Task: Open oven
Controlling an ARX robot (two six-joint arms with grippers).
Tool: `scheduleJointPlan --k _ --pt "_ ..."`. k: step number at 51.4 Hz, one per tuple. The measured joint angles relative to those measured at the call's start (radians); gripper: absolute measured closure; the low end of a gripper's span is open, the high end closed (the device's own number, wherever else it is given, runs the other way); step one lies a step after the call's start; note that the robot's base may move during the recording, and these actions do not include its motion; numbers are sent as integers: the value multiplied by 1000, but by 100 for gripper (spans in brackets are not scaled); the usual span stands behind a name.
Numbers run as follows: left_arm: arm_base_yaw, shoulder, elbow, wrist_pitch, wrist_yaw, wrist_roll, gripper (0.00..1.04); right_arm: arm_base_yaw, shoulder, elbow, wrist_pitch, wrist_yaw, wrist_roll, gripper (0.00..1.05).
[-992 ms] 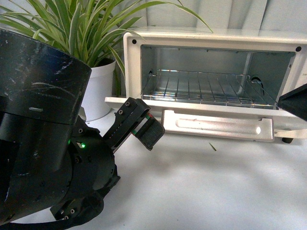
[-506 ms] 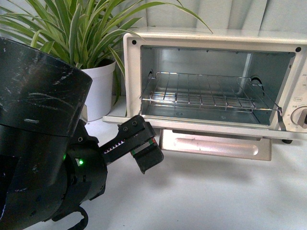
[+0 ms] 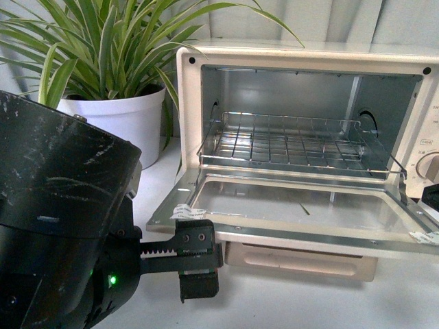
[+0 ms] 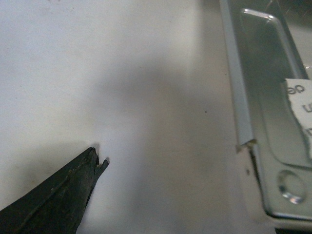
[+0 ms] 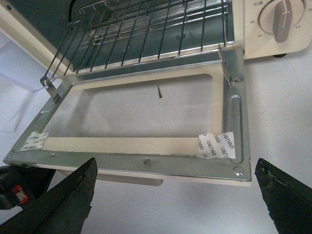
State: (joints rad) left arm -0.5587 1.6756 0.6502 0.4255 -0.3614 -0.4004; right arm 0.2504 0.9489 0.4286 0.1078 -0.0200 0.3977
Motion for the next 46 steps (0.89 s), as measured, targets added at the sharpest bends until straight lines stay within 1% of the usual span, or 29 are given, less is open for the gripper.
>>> scheduleJointPlan --k 10,16,19,22,32,36,43,46 --pt "-18 2 -19 11 -29 148 7 -3 1 0 -1 -16 -10 9" --pt "-32 -23 -48 42 -13 228 7 -16 -7 0 -13 -37 -17 9" --pt "-40 -65 -77 47 10 253 7 -24 -19 0 -21 -48 -21 9" --pt "-50 -112 -106 45 12 277 7 -26 -36 -3 -32 -55 -22 9" --pt "-76 -360 -222 -10 22 313 7 0 -156 -53 -82 -60 -47 9" --pt "-76 -481 -260 -37 5 327 7 16 -226 -82 -109 -39 -58 9" --pt "-33 -737 -354 -137 -3 314 7 28 -388 -151 -164 10 -52 9" --pt "-16 -811 -383 -156 -4 313 7 28 -446 -170 -191 26 -50 9"
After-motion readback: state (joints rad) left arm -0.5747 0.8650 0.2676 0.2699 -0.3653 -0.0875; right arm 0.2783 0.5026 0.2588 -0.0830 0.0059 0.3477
